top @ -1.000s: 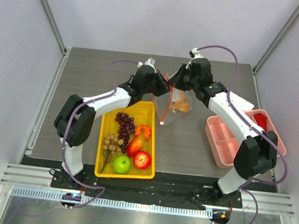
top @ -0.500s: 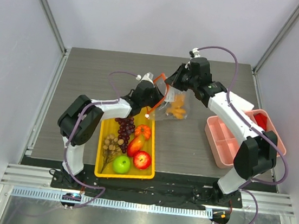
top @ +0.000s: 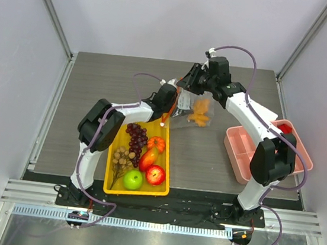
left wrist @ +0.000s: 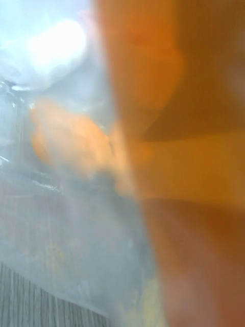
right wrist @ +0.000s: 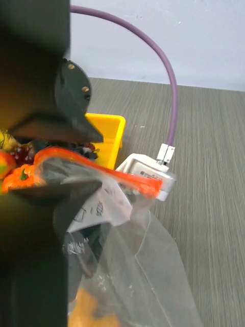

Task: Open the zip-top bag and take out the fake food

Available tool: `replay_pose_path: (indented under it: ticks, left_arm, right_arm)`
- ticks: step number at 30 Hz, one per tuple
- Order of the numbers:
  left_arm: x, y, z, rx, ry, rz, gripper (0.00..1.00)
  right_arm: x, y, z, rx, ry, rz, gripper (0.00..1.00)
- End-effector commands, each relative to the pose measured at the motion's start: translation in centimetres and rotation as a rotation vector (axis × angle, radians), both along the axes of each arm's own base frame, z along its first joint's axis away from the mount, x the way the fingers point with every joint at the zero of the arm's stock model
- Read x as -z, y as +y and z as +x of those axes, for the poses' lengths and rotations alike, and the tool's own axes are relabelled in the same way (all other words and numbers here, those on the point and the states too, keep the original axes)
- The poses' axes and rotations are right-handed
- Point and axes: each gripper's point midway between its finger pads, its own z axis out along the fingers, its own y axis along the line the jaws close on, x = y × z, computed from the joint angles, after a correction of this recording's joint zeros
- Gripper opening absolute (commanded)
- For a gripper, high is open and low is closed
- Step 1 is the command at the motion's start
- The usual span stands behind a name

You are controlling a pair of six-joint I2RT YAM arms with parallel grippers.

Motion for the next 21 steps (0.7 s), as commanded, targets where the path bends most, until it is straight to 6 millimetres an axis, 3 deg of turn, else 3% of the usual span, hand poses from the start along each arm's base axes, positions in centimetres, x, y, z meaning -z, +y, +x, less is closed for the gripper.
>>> replay_pose_path:
  ticks: [1,3,4,6,9,10,12,13,15,16,21]
  left_arm:
    - [-1.1,0.2,1.6,0.014,-0.005,-0.006,0.49]
    - [-0.9,0.7,2.2,0.008,-0.003,0.001,0.49]
    - [-0.8,0.5,2.3,0.024,0.001,-0.008,0.49]
    - [-0.8,0.2,2.2,0.048,0.002,-0.017,0.49]
    - [-0.6,-0.5,1.9,0.097,0.011,-0.032,0.5]
    - [-0.7,-0.7,1.7,0.114,0.013,-0.039,0.51]
    - [-0.8,-1.0,1.7,0.13,0.01,-0.044,0.53]
    - [-0.8,-1.0,1.7,0.133,0.014,-0.044,0.54]
    - [-0.9,-1.1,1.7,0.138,0.011,-0.046,0.55]
    - [-0.9,-1.2,1.7,0.141,0.01,-0.048,0.56]
    - [-0.6,-1.6,1.7,0.164,0.027,-0.049,0.57]
  right_arm:
    - [-2.0,-2.3,0.6,0.013,-0.06,0.009,0.53]
    - [-1.8,-4.0,0.9,0.039,-0.065,-0.007,0.59]
    - [-1.4,-6.0,1.6,0.077,-0.053,-0.013,0.64]
    - [-1.6,-8.1,2.1,0.115,-0.057,-0.013,0.65]
    - [0.0,-12.7,3.5,0.232,-0.035,-0.09,0.65]
    - [1.0,-14.4,3.6,0.268,-0.019,-0.145,0.62]
    - [3.1,-16.0,3.9,0.31,0.016,-0.233,0.54]
    - [4.7,-17.0,3.7,0.331,0.042,-0.295,0.4]
    - [7.3,-17.3,3.6,0.328,0.095,-0.338,0.2]
    - [8.6,-17.6,3.4,0.339,0.12,-0.366,0.16]
    - [13.0,-16.4,2.5,0.304,0.203,-0.43,0.04]
